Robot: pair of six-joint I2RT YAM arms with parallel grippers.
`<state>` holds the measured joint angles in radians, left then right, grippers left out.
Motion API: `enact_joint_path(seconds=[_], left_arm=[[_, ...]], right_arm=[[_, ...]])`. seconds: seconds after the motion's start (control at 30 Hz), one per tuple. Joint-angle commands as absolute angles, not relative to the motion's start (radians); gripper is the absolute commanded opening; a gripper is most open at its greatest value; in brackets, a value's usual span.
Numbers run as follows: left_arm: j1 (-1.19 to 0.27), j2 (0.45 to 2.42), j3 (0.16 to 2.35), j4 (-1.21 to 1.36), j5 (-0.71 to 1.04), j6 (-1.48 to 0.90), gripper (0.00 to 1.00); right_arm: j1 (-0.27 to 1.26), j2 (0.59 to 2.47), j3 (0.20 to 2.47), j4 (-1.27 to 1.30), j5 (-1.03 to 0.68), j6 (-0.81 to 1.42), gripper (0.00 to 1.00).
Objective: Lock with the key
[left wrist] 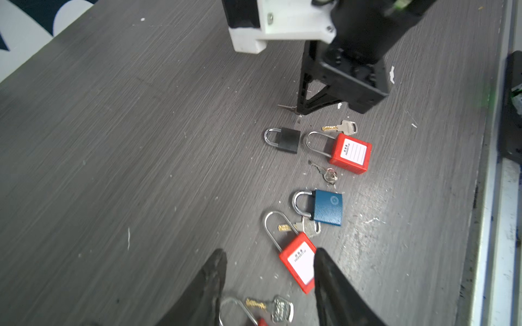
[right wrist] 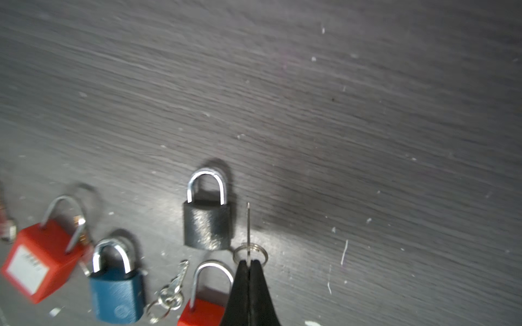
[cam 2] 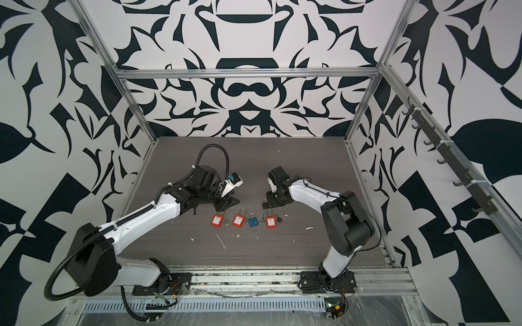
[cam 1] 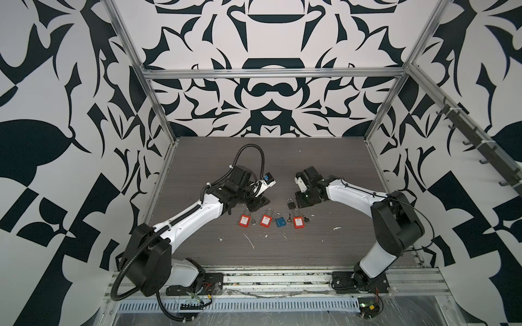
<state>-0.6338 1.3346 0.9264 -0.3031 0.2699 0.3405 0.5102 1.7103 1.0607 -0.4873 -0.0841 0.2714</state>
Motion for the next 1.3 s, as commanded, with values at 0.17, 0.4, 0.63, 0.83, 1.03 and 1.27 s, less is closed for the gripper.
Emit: enact_joint_path(seconds=[0.17,0.4,0.63,0.83,1.03,1.27], left_arm=[[-0.624,1.185,0.824,-0.247,0.230,0.265,0.71],[-0.526,1.177,0.846,-0.242,0.276,0.187,0.99],[-0.392,1.198,0.886,-0.233,0.132,0.014,0.99],[-0.287,1.374,1.013,-0.343,-0.027,-0.013,0.99],[-0.177,1.699,1.294,-0.624,-0.097,0.003,0.99],[-0.089,1.869,1.377,-0.658,-0.040,0.014,0.99]], right_arm=[[0.509,1.748,1.123,-0.537,-0.032,0.286,0.22],[0.509,1.666,1.122,-0.537,0.050,0.236,0.35],[0.510,1.457,1.059,-0.537,0.136,0.234,0.40],[0.510,1.332,0.968,-0.519,0.115,0.322,0.42],[0.515,1.274,0.886,-0.486,0.097,0.366,0.48],[0.520,1.252,0.841,-0.468,0.047,0.378,0.52]])
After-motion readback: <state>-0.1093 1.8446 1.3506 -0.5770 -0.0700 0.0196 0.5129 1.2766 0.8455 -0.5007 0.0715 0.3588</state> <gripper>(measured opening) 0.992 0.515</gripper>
